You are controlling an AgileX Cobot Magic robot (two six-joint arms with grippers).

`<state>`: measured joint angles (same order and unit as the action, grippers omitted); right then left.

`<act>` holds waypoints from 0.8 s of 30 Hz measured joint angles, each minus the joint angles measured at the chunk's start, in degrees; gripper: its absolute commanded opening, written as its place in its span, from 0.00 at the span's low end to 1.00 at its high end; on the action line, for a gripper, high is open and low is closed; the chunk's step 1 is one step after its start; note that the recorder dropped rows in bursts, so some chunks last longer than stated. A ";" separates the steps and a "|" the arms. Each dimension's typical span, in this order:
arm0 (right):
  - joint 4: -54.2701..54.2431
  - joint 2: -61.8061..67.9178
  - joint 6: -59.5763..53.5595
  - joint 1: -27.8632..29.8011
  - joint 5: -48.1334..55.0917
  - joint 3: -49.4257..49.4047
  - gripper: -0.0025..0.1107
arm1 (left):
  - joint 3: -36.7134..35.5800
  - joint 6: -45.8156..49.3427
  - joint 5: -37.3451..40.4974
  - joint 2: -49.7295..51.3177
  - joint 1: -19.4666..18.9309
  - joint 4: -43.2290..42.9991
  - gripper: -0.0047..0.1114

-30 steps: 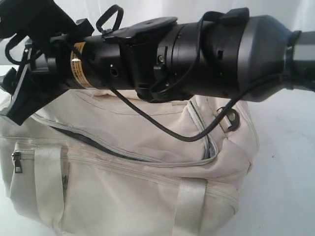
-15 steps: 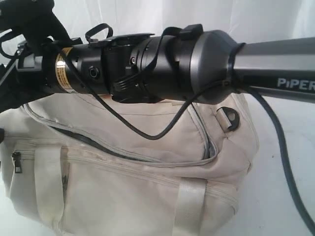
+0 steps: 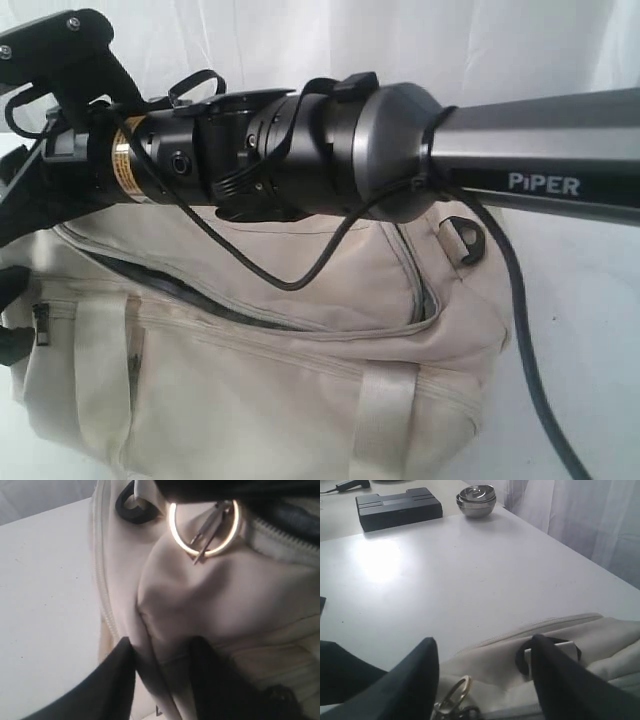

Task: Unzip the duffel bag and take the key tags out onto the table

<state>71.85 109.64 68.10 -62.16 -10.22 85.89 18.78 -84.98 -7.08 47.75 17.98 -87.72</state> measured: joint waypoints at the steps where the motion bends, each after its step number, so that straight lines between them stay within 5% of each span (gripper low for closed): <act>1: 0.00 0.13 0.00 0.00 0.00 0.05 0.48 | 0.00 0.00 0.00 0.00 0.00 0.00 0.24; 10: 0.00 0.35 0.33 0.00 0.30 0.05 0.38 | 0.00 0.00 -0.46 0.38 0.00 0.10 0.04; 24: 0.00 0.35 2.55 -0.10 -1.22 0.05 0.32 | 0.38 0.00 -0.46 0.38 0.00 0.10 0.04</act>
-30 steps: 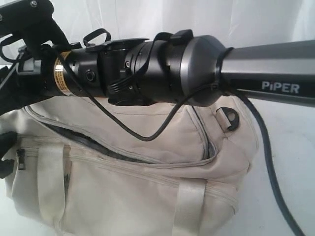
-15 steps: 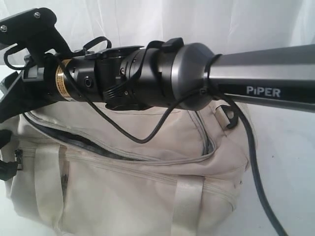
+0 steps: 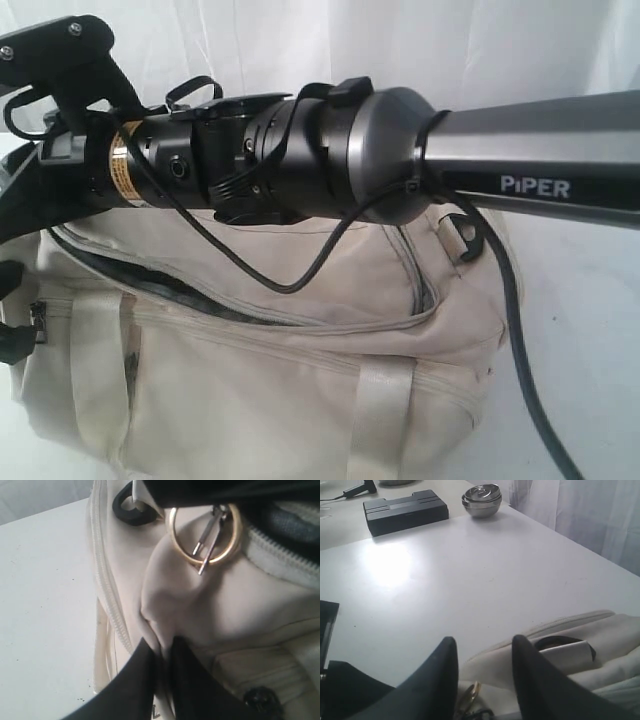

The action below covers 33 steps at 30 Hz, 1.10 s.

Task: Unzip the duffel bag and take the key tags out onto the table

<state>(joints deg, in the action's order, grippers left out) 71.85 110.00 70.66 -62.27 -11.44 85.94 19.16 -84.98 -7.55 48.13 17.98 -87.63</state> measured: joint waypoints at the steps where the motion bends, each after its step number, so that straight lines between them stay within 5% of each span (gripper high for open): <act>1: 0.00 0.00 0.00 0.00 -0.06 0.00 0.32 | 0.00 0.00 0.00 0.00 0.00 0.00 0.04; 6: 2.32 0.13 0.11 -1.03 0.32 0.00 0.30 | 0.00 0.00 0.00 0.00 0.00 0.00 0.04; 17: 3.13 0.74 1.05 -1.67 4.05 0.00 0.02 | 0.00 0.00 0.00 0.00 0.00 0.00 0.04; 33: 3.13 0.12 1.99 -1.77 10.02 0.09 0.02 | 0.00 0.00 0.00 0.00 0.00 0.00 0.04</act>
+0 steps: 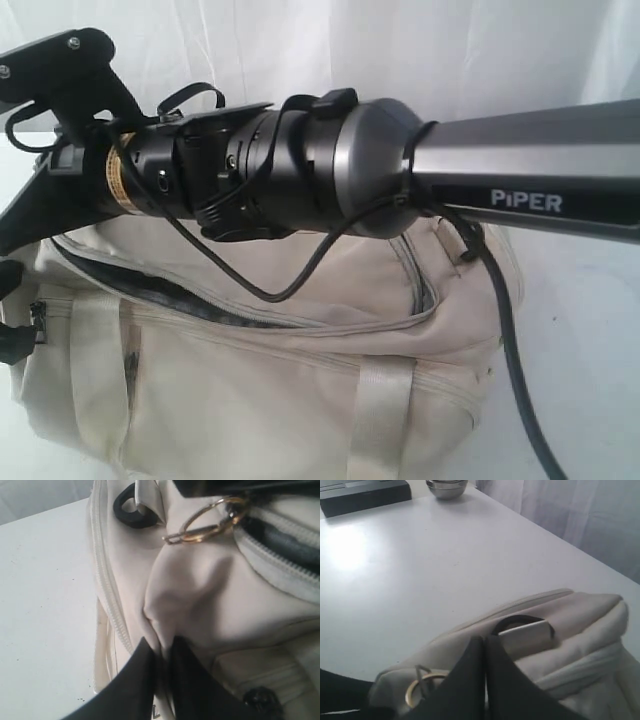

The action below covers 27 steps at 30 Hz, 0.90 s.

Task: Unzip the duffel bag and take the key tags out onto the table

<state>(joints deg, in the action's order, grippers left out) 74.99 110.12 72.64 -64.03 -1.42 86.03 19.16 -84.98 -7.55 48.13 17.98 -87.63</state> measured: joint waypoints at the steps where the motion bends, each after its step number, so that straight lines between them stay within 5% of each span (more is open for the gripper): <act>1: 0.00 -0.09 0.00 0.00 1.42 0.00 0.02 | 0.00 0.00 0.00 0.00 0.00 0.00 0.04; 12: -0.26 -1.80 0.00 0.00 2.03 0.00 0.05 | 0.00 0.00 0.00 0.00 0.00 0.00 0.04; 22: 1.76 -2.87 0.00 0.00 -0.10 -2.60 0.37 | 0.00 0.00 0.00 0.00 0.00 0.00 0.04; 27: 16.07 -2.87 0.00 -0.52 -5.38 -3.34 0.47 | 0.00 0.00 0.00 0.00 0.00 0.00 0.04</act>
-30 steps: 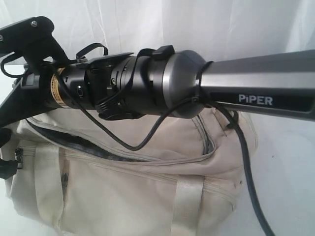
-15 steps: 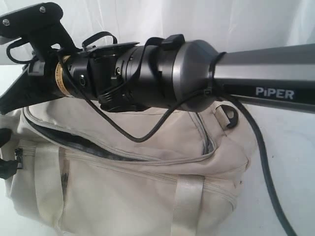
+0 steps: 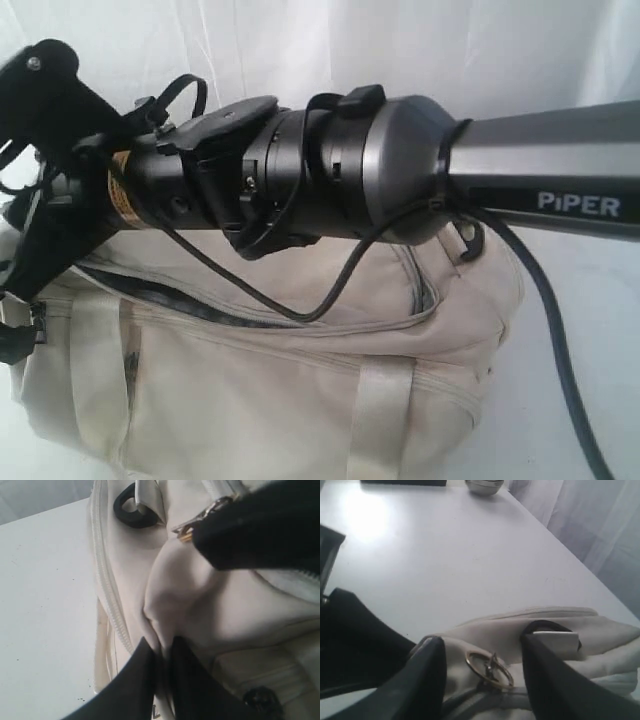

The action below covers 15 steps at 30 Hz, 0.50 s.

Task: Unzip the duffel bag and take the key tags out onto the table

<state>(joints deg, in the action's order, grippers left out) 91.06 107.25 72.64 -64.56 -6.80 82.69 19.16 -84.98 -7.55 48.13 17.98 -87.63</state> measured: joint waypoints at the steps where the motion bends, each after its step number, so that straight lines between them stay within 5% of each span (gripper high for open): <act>1: 1.44 0.00 0.00 -0.10 0.00 0.00 0.48 | 0.00 0.12 0.00 0.00 0.00 0.00 0.04; 9: 4.33 0.72 0.46 -1.02 5.69 0.00 0.47 | 0.00 0.11 0.00 0.00 0.00 0.00 0.04; 15: -0.16 1.20 0.81 -1.02 6.80 0.00 0.32 | 0.00 0.11 0.00 0.00 0.00 0.00 0.04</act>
<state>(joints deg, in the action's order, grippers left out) 90.90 108.45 73.45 -65.57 0.00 82.69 19.16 -84.87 -7.55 48.13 17.98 -87.63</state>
